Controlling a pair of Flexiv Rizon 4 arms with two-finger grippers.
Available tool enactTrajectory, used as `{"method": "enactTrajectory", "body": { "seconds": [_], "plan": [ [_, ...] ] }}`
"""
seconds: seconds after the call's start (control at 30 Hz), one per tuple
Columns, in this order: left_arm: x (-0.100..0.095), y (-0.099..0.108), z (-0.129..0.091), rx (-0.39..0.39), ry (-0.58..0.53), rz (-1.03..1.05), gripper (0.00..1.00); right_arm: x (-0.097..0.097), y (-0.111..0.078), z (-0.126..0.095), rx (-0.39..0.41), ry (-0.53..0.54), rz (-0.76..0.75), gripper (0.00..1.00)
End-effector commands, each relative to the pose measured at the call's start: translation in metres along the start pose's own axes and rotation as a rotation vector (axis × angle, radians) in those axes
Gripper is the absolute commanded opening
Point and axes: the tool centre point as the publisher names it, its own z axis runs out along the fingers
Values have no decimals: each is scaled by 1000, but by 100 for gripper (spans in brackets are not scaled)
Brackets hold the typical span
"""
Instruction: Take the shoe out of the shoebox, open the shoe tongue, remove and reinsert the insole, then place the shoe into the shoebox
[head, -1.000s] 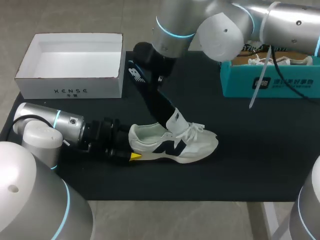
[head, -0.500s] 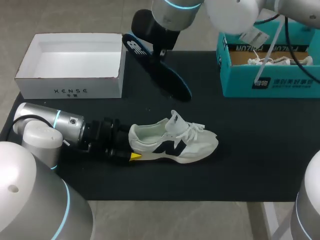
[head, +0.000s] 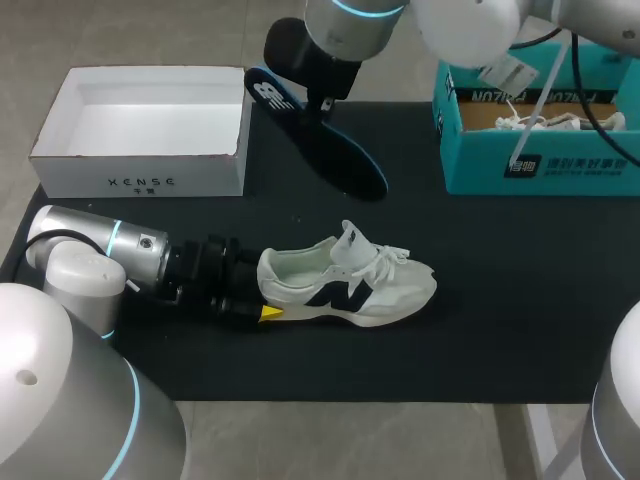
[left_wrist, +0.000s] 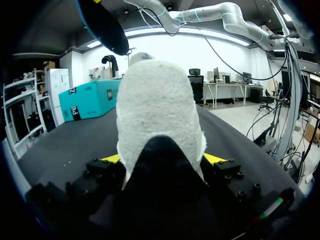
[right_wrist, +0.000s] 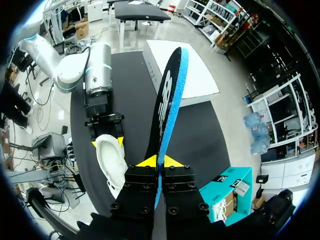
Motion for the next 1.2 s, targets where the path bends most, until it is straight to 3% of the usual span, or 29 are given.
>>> {"method": "enactTrajectory", "body": {
  "seconds": [0.03, 0.2, 0.4, 0.5, 0.77, 0.9, 1.1, 1.2],
  "plan": [
    [1, 1, 1, -1, 0, 0, 0, 0, 0, 0, 0, 0, 0, 0],
    [1, 1, 1, -1, 0, 0, 0, 0, 0, 0, 0, 0, 0, 0],
    [1, 1, 1, -1, 0, 0, 0, 15, -6, -18, -308, -115, 257, 0],
    [1, 1, 1, -1, 0, 0, 0, 19, -7, -29, -415, -122, 339, 0],
    [1, 1, 1, -1, 0, 0, 0, 18, -27, -59, -637, 72, 539, 0],
    [1, 1, 1, -1, 0, 0, 0, 6, -37, -71, -727, 89, 537, 0],
    [1, 1, 1, -1, 0, 0, 0, -14, -38, -68, -880, 233, 503, 0],
    [1, 1, 1, -1, 0, 0, 0, -23, -36, -69, -921, 292, 487, 0]
  ]
}}
